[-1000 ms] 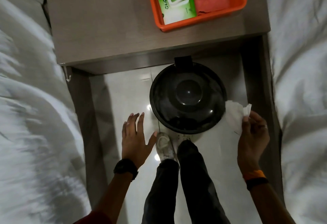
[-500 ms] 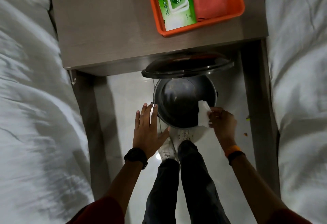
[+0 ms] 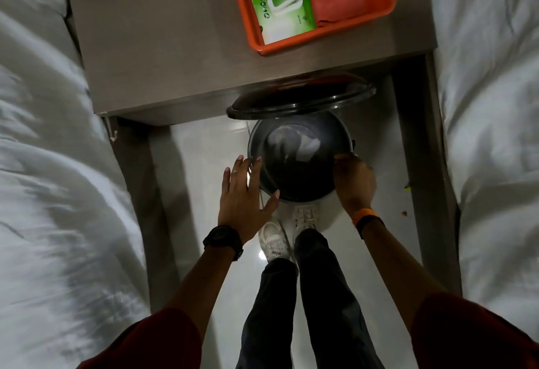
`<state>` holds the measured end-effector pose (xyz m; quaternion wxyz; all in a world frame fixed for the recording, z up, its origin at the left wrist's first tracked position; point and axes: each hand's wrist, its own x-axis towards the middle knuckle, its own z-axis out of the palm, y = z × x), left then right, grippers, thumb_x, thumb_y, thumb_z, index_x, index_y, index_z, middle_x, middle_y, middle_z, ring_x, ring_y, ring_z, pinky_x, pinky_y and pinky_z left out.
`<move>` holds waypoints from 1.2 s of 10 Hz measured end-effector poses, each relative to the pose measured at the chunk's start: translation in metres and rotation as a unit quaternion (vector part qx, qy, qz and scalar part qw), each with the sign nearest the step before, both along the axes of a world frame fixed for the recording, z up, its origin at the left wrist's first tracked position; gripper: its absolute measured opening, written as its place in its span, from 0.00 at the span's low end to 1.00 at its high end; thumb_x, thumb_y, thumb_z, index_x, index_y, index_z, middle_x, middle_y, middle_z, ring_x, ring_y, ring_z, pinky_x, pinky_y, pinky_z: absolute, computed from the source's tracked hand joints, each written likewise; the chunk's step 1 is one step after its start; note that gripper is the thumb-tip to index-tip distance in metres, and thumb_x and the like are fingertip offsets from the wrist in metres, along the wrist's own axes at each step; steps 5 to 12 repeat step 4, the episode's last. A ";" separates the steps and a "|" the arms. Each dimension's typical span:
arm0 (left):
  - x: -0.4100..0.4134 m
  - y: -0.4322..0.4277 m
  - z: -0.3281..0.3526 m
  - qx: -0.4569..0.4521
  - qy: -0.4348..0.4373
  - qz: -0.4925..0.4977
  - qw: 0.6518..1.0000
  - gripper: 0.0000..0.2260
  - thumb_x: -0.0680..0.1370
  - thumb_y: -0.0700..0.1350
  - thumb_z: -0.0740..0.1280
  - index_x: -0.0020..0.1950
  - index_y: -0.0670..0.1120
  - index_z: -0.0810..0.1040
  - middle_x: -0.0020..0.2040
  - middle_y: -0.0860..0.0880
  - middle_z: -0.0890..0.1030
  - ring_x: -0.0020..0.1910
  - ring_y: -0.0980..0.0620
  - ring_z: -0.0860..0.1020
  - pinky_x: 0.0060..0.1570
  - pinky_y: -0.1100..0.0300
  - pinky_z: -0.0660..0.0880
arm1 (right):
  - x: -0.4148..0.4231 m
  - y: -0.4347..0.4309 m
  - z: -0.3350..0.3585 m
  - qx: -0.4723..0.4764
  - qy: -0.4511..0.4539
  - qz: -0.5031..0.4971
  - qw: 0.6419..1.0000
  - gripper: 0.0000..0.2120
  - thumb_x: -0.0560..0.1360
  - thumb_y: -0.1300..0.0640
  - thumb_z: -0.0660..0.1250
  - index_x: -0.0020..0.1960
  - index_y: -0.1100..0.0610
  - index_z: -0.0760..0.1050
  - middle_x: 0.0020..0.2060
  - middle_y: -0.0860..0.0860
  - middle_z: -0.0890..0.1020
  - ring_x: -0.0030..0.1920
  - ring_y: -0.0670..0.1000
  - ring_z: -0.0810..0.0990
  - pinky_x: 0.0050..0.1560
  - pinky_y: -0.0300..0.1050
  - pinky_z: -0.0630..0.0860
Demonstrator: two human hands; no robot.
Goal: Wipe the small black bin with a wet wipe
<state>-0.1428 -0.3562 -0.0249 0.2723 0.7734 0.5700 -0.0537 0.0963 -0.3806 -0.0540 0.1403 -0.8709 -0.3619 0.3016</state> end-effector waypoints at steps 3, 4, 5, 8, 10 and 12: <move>-0.008 -0.004 0.064 0.030 0.012 0.024 0.999 0.34 0.78 0.65 0.55 0.76 0.44 0.66 0.77 0.42 0.67 0.79 0.42 0.62 0.77 0.41 0.60 | -0.002 -0.036 0.113 0.097 -0.096 -0.031 0.990 0.20 0.79 0.51 0.66 0.69 0.57 0.73 0.67 0.56 0.74 0.68 0.58 0.74 0.65 0.54 0.77; -0.009 -0.013 0.097 0.045 -0.001 0.019 0.999 0.32 0.78 0.64 0.55 0.73 0.43 0.69 0.77 0.42 0.68 0.79 0.43 0.62 0.77 0.41 0.61 | -0.008 -0.037 0.152 0.094 -0.095 0.013 0.991 0.27 0.78 0.45 0.65 0.72 0.58 0.70 0.71 0.58 0.72 0.72 0.60 0.71 0.69 0.62 0.73; -0.009 -0.013 0.097 0.045 -0.001 0.019 0.999 0.32 0.78 0.64 0.55 0.73 0.43 0.69 0.77 0.42 0.68 0.79 0.43 0.62 0.77 0.41 0.61 | -0.008 -0.037 0.152 0.094 -0.095 0.013 0.991 0.27 0.78 0.45 0.65 0.72 0.58 0.70 0.71 0.58 0.72 0.72 0.60 0.71 0.69 0.62 0.73; -0.009 -0.013 0.097 0.045 -0.001 0.019 0.999 0.32 0.78 0.64 0.55 0.73 0.43 0.69 0.77 0.42 0.68 0.79 0.43 0.62 0.77 0.41 0.61 | -0.008 -0.037 0.152 0.094 -0.095 0.013 0.991 0.27 0.78 0.45 0.65 0.72 0.58 0.70 0.71 0.58 0.72 0.72 0.60 0.71 0.69 0.62 0.73; -0.009 -0.013 0.097 0.045 -0.001 0.019 0.999 0.32 0.78 0.64 0.55 0.73 0.43 0.69 0.77 0.42 0.68 0.79 0.43 0.62 0.77 0.41 0.61 | -0.008 -0.037 0.152 0.094 -0.095 0.013 0.991 0.27 0.78 0.45 0.65 0.72 0.58 0.70 0.71 0.58 0.72 0.72 0.60 0.71 0.69 0.62 0.73; -0.009 -0.013 0.097 0.045 -0.001 0.019 0.999 0.32 0.78 0.64 0.55 0.73 0.43 0.69 0.77 0.42 0.68 0.79 0.43 0.62 0.77 0.41 0.61 | -0.008 -0.037 0.152 0.094 -0.095 0.013 0.991 0.27 0.78 0.45 0.65 0.72 0.58 0.70 0.71 0.58 0.72 0.72 0.60 0.71 0.69 0.62 0.73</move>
